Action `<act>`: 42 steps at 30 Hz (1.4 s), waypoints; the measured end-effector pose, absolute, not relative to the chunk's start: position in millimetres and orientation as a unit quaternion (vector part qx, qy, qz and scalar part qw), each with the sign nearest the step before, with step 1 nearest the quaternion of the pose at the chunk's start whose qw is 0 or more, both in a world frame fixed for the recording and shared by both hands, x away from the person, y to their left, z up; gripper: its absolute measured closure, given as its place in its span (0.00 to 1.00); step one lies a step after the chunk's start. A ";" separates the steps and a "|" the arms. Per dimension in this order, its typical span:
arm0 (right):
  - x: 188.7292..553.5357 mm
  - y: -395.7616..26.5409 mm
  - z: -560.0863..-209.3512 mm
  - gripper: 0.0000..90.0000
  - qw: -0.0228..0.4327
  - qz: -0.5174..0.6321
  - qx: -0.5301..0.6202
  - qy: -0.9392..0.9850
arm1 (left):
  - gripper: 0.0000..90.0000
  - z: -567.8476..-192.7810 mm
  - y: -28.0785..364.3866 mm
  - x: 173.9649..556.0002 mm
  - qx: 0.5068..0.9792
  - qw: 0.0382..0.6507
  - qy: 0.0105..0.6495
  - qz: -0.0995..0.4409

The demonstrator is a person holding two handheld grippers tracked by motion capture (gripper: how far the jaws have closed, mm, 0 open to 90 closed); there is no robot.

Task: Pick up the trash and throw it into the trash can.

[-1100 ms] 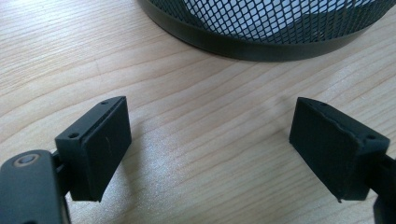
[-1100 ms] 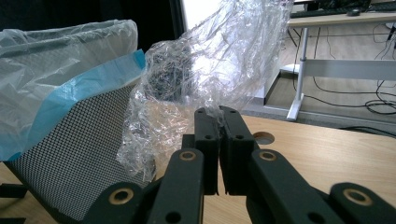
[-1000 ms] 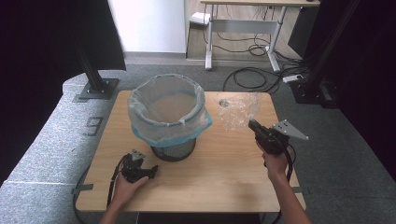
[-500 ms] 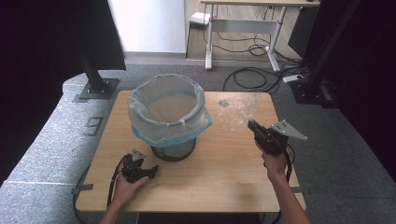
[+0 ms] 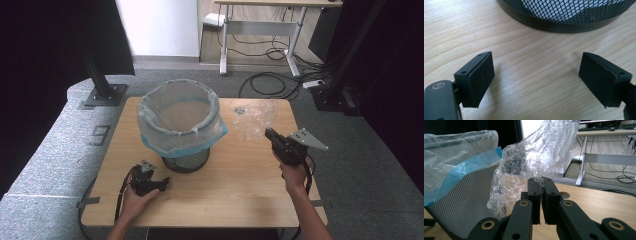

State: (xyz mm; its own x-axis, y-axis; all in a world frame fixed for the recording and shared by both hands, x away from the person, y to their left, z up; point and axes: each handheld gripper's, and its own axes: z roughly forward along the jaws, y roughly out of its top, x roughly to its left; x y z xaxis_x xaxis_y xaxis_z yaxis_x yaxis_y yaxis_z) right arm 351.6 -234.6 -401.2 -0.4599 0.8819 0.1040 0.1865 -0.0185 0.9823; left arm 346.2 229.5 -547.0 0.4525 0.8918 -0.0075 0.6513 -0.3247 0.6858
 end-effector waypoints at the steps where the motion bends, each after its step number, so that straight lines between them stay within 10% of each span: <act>1: 351.1 -234.5 -400.4 0.95 0.305 0.578 0.423 0.629 | 0.14 -547.0 229.5 346.2 0.792 0.316 0.487 0.190; 42: 372.0 -174.5 -325.1 0.95 0.296 0.633 0.367 0.614 | 0.15 -546.8 229.4 345.7 0.791 0.317 0.487 0.190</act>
